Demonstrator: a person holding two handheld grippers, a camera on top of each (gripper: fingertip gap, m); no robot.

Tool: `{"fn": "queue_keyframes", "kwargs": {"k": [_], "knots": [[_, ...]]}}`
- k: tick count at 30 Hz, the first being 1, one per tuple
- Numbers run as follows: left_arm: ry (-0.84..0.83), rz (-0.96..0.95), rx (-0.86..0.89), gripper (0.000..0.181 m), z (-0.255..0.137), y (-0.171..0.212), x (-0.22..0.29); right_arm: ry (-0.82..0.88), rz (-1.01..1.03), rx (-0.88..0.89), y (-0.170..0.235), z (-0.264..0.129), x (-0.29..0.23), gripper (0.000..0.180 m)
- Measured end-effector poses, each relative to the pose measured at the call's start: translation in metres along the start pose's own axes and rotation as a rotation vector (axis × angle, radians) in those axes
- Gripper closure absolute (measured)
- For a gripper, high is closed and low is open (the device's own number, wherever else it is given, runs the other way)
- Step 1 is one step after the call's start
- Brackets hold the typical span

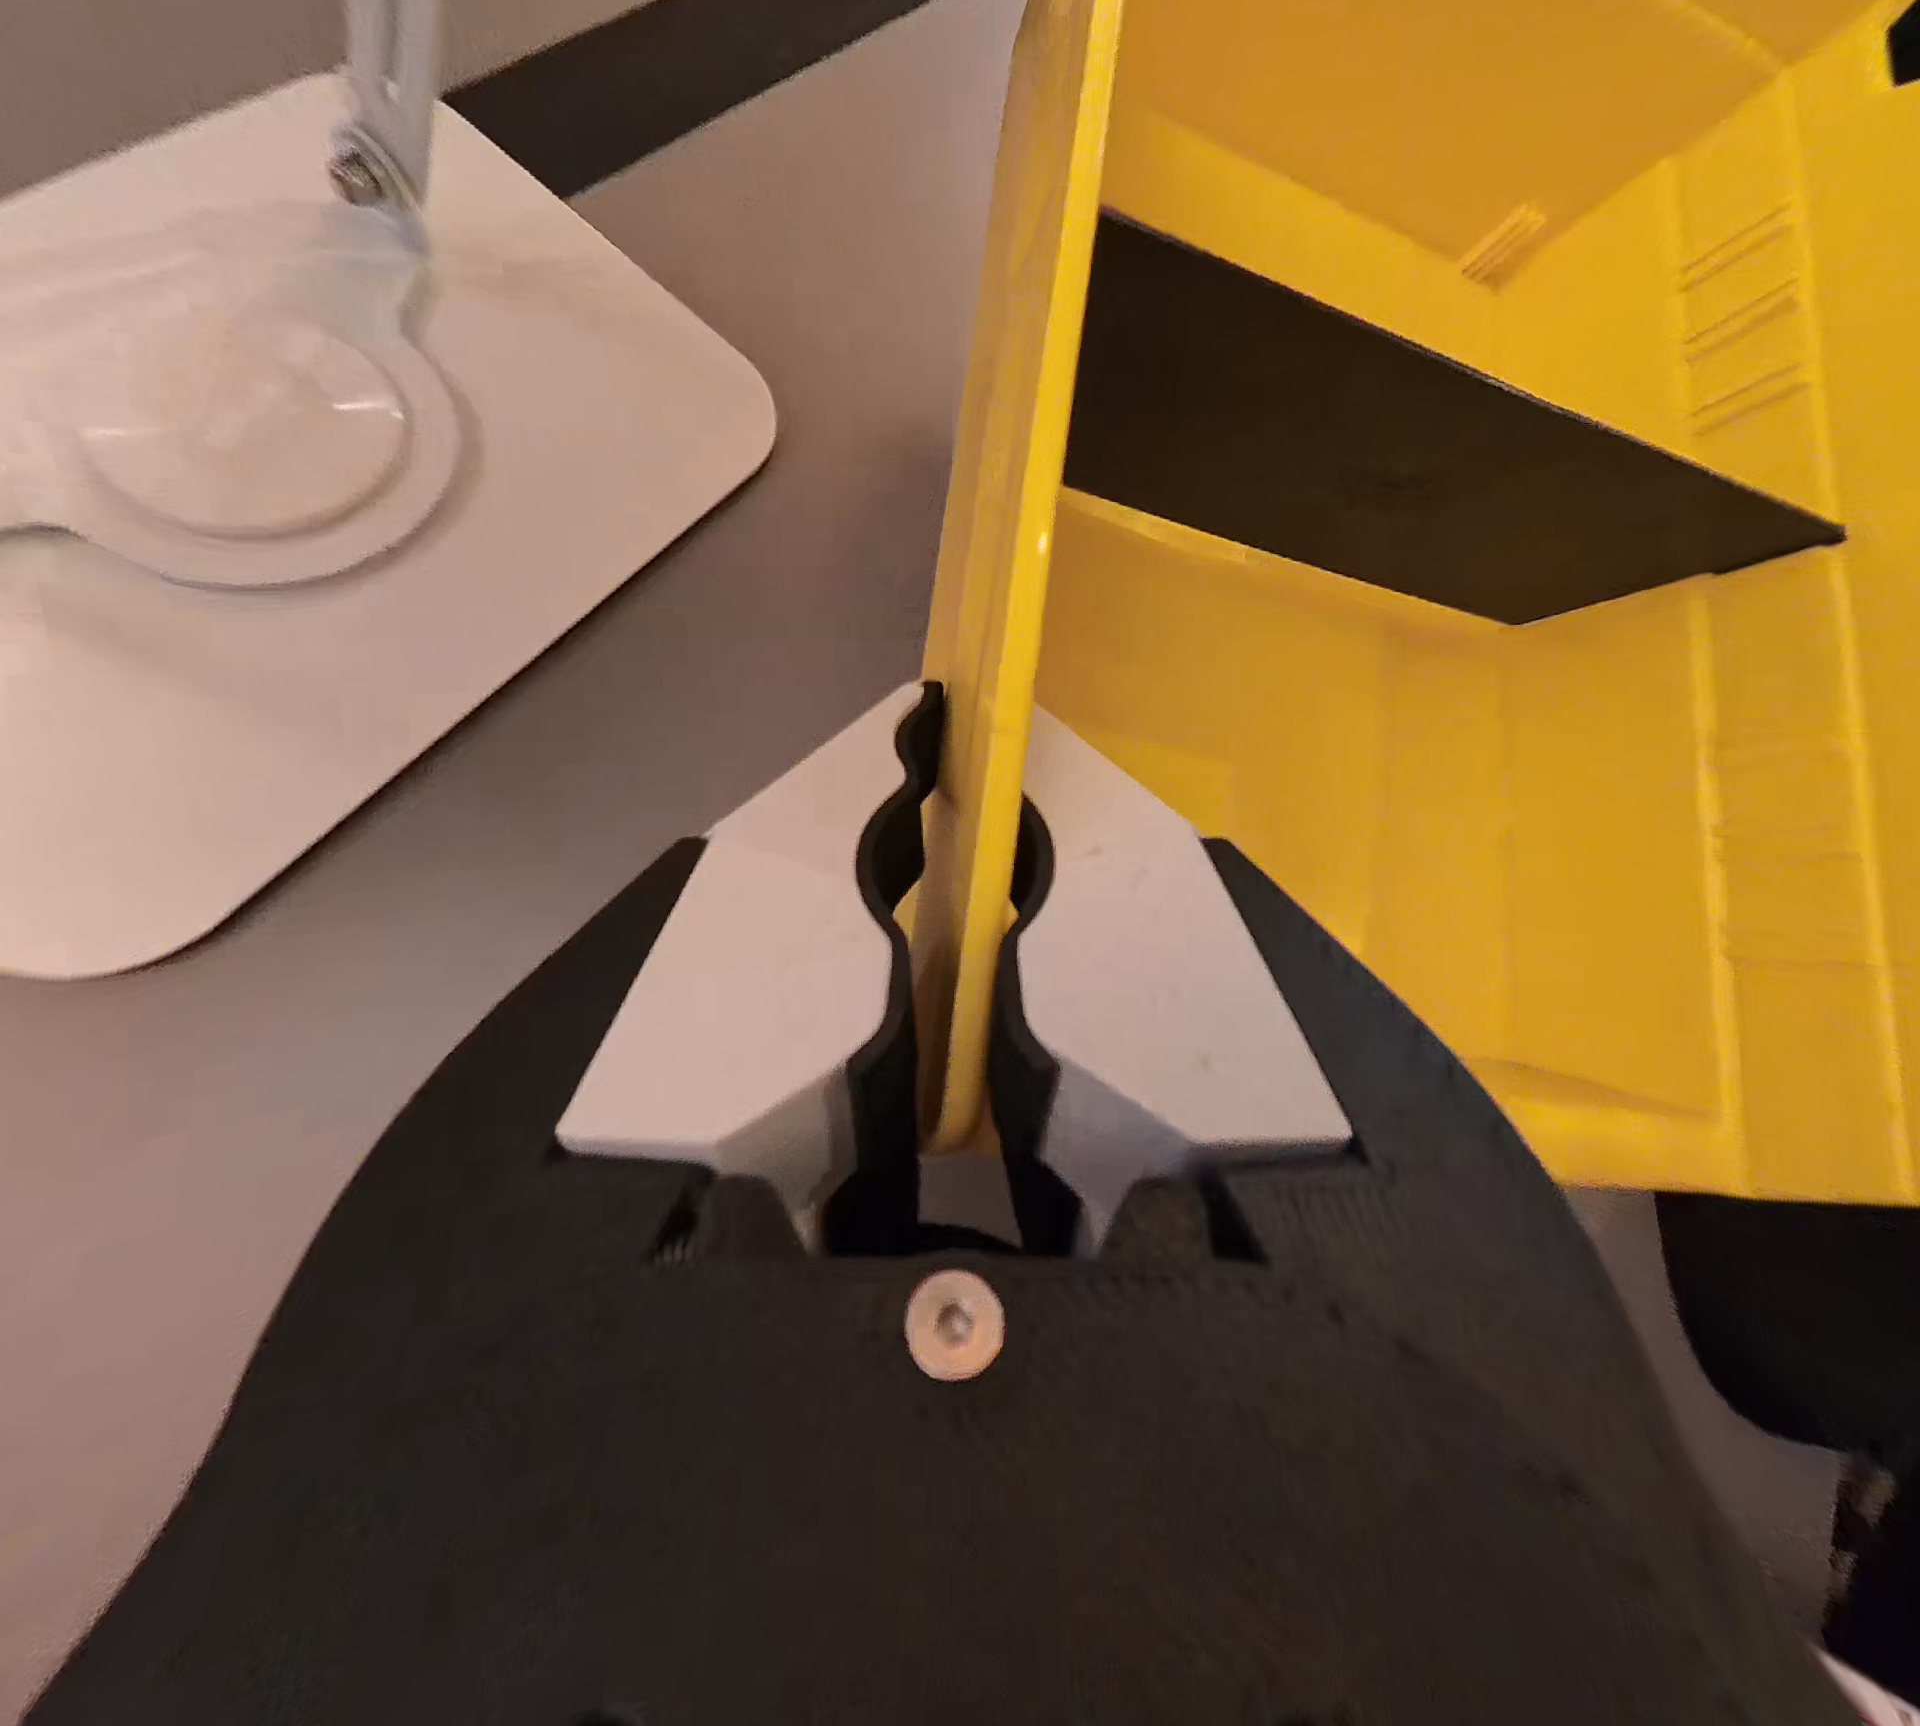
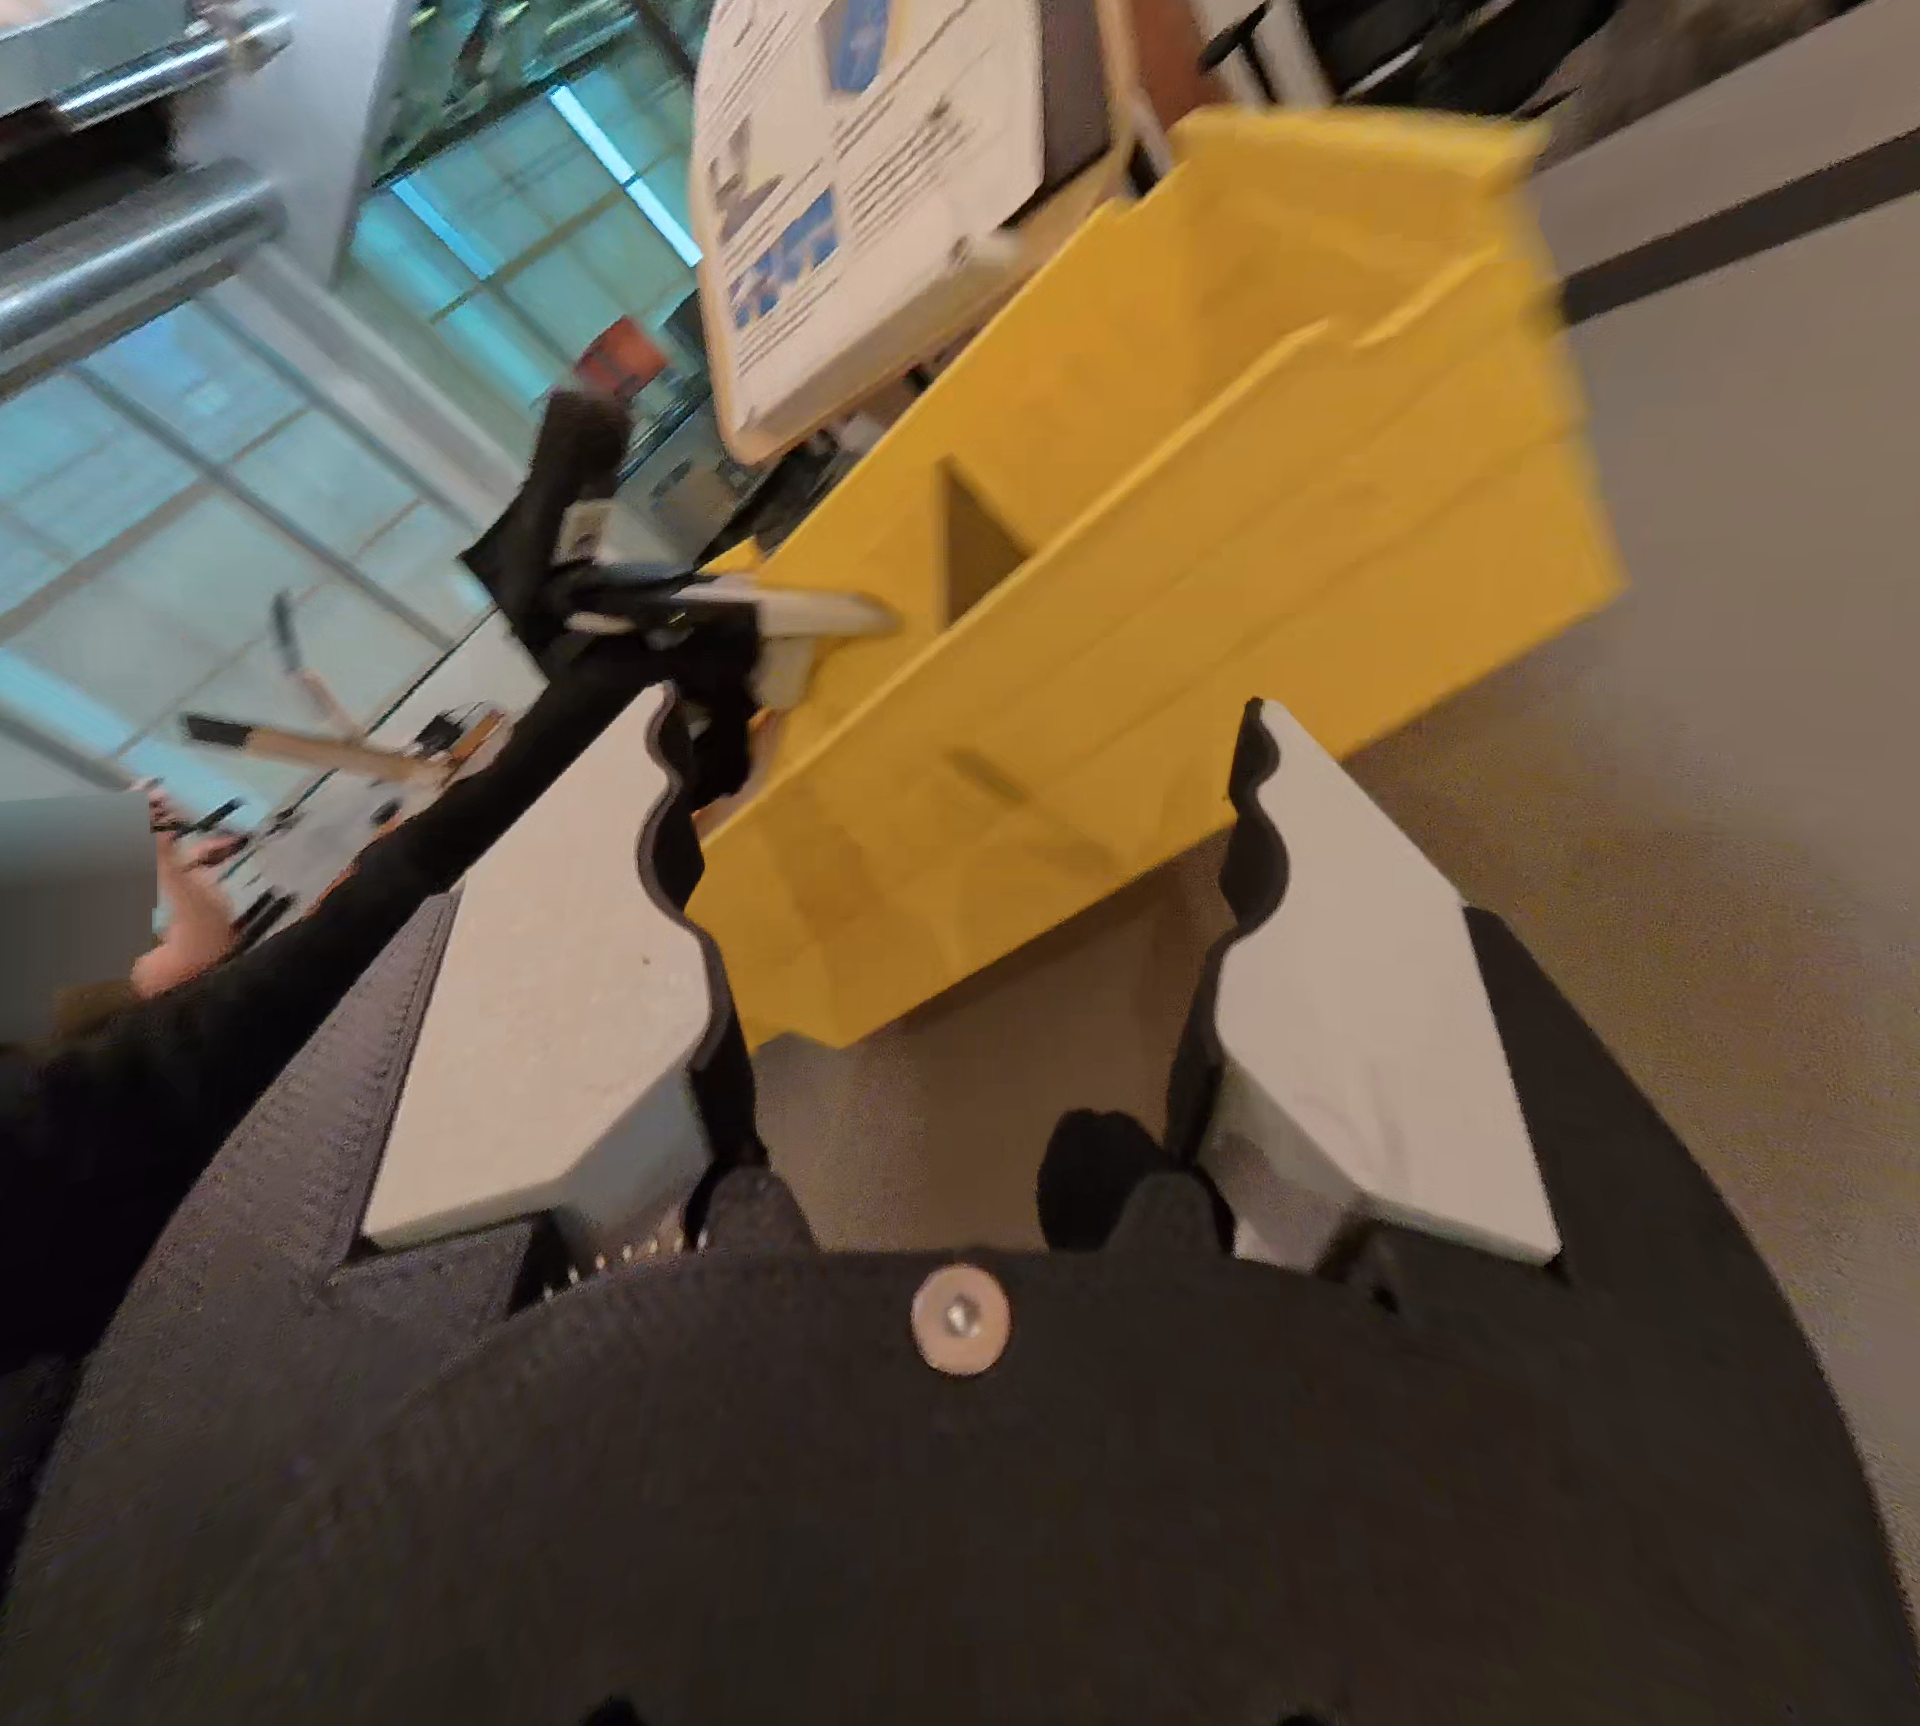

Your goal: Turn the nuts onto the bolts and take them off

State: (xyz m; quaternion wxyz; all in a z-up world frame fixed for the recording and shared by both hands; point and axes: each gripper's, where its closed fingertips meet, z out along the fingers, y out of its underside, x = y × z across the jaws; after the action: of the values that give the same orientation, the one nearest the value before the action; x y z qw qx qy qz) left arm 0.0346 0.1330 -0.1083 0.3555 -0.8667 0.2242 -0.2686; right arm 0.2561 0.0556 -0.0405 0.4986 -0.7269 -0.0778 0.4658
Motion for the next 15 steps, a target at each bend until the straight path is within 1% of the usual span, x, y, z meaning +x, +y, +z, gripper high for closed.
{"fn": "queue_keyframes", "kwargs": {"k": [2,4,6,11,15], "knots": [[-0.003,0.003,-0.023,0.179,0.017,0.002,0.003,-0.047,0.023,-0.05,0.019,0.01,-0.012,0.076],[-0.006,0.006,-0.05,0.179,0.031,0.004,0.007,-0.036,0.027,-0.086,0.032,0.018,-0.014,0.074],[-0.023,0.009,-0.066,0.179,0.042,0.005,0.009,0.0,0.022,-0.105,0.038,0.024,-0.009,0.06],[-0.009,-0.049,-0.062,0.174,0.063,0.008,0.015,0.069,-0.016,-0.126,0.032,0.028,0.013,0.062],[0.017,-0.051,-0.063,0.164,0.072,0.002,0.029,0.127,-0.07,-0.151,0.022,0.031,0.03,0.052]]}}
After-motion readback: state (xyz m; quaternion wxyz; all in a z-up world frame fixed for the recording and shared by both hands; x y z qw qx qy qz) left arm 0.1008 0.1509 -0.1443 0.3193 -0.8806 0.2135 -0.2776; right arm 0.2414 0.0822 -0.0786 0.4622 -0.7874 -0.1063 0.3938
